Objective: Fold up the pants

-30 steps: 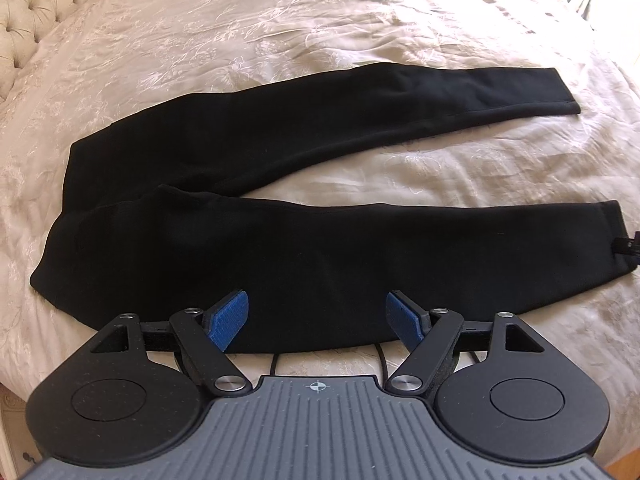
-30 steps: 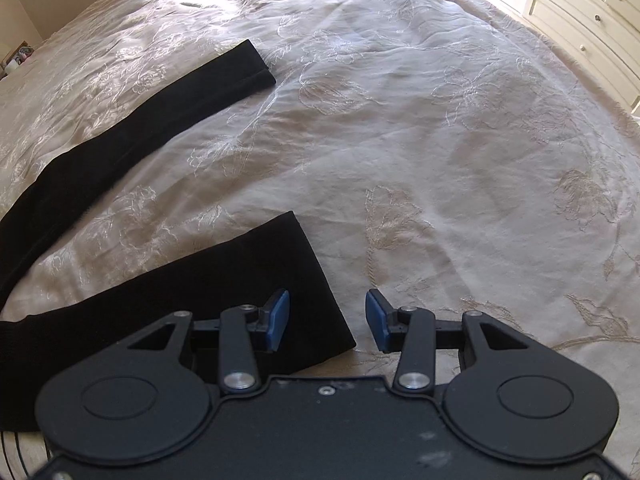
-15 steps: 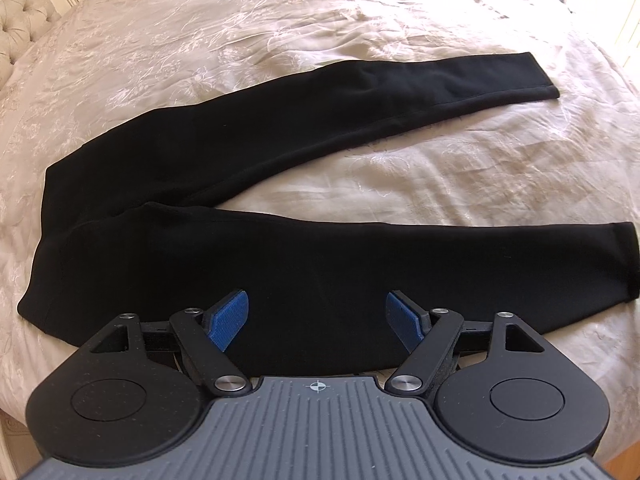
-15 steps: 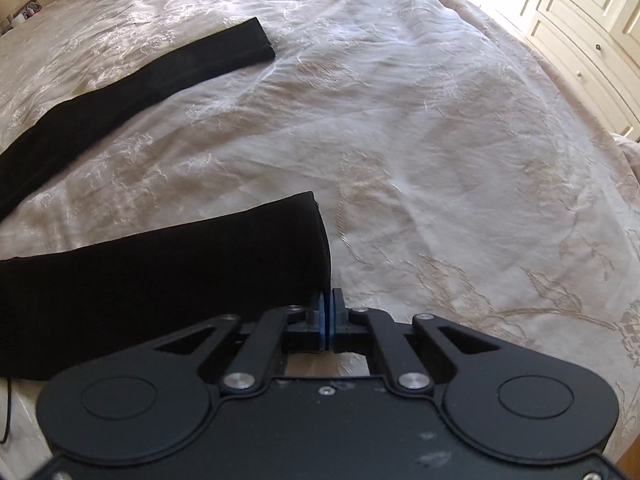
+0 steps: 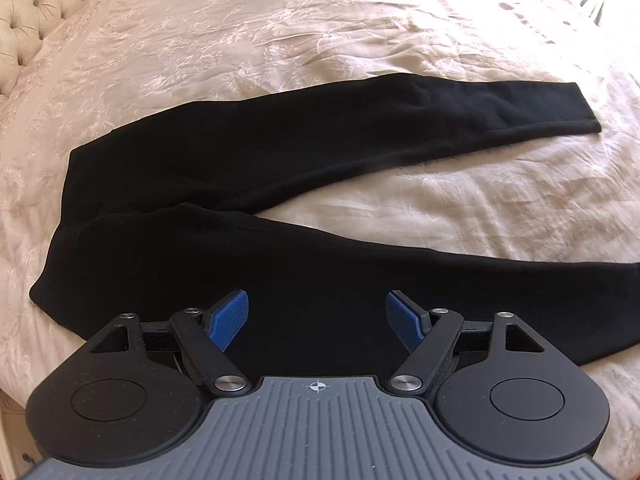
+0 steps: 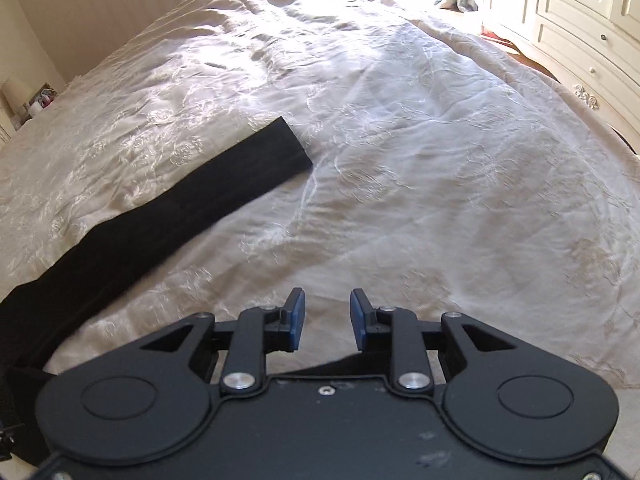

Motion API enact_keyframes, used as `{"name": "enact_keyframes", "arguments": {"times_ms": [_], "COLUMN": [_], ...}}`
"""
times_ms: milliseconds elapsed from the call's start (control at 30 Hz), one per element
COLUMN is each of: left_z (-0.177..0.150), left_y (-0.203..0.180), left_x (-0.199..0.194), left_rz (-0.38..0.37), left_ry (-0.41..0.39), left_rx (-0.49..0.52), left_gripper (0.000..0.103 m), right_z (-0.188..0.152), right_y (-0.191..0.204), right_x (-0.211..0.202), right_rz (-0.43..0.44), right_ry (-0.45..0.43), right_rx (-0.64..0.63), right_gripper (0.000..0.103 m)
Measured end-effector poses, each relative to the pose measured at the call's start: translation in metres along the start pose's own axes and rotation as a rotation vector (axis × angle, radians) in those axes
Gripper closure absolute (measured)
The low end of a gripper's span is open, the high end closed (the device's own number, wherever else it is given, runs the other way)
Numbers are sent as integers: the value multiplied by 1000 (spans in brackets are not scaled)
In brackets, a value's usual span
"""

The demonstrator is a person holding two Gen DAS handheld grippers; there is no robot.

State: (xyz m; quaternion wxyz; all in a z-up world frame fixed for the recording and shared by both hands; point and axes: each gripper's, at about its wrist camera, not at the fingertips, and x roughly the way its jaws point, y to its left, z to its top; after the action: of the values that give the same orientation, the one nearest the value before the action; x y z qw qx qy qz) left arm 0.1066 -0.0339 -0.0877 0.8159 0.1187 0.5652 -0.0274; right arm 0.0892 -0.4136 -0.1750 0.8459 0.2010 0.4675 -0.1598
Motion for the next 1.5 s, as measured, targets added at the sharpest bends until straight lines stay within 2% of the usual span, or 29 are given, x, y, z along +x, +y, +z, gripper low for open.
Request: {"name": "enact_keyframes", "arguments": {"times_ms": [233, 400, 600, 733, 867, 1067, 1100, 1167, 1200, 1267, 1367, 1500], "left_z": [24, 49, 82, 96, 99, 92, 91, 90, 90, 91, 93, 93], "left_y": [16, 34, 45, 47, 45, 44, 43, 43, 42, 40, 35, 29], "left_x": [12, 21, 33, 37, 42, 45, 46, 47, 48, 49, 51, 52], "left_rz": [40, 78, 117, 130, 137, 148, 149, 147, 146, 145, 138, 122], "left_ry": [-7, -23, -49, -57, -44, -7, -2, 9, 12, 11, 8, 3], "left_rx": [-87, -152, -188, -202, -206, -202, -202, -200, -198, -190, -175, -161], "left_gripper": [28, 28, 28, 28, 28, 28, 28, 28, 28, 28, 28, 28], "right_z": [49, 77, 111, 137, 158, 166, 165, 161, 160, 157, 149, 126], "right_y": [43, 61, 70, 66, 53, 39, 39, 43, 45, 43, 32, -4], "right_x": [56, 85, 109, 132, 161, 195, 196, 189, 183, 165, 130, 108], "right_rz": [67, 64, 29, -2, -31, 50, 65, 68, 66, 83, 44, -12], "right_ry": [25, 37, 6, -5, 25, 142, 151, 123, 111, 88, 48, 79], "right_rx": [-11, -24, -110, -132, -134, -135, -134, -163, -182, -190, -251, -206], "right_gripper": [75, 74, 72, 69, 67, 61, 61, 72, 91, 92, 93, 94]}}
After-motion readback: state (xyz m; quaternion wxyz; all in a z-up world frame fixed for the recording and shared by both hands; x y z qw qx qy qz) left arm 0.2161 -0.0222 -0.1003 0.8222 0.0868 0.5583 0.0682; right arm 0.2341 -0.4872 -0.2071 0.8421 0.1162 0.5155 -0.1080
